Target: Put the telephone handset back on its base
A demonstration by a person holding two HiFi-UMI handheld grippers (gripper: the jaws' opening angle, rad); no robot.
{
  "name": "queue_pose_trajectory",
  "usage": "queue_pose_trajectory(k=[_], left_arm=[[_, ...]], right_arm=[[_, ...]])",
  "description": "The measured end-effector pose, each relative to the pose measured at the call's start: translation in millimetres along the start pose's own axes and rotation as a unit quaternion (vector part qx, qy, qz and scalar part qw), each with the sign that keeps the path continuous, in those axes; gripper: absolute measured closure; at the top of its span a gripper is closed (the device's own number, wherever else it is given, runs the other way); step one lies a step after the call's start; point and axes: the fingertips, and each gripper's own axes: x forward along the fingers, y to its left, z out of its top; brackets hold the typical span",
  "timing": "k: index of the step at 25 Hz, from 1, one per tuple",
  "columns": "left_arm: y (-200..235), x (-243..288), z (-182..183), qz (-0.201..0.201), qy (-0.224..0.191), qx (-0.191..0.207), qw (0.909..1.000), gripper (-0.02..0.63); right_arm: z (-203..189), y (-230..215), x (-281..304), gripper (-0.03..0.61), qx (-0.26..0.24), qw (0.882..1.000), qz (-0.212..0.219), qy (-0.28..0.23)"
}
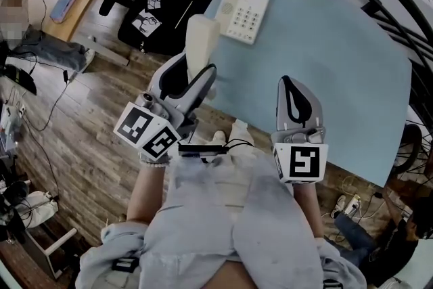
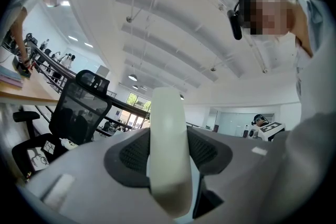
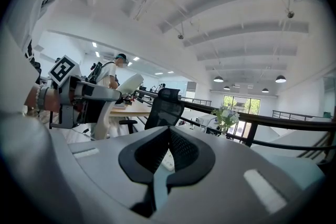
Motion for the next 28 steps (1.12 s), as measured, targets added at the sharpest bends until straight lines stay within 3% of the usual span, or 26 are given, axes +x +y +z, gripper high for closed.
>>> queue_pose_trajectory(k=[28], left_arm=[[47.5, 64.5, -19.2, 0.04, 0.036, 0.005, 0.9985, 0.397]], right_arm=[[-26.0, -35.6, 63.1, 0.572, 0.011, 0.999, 0.039, 0.027]])
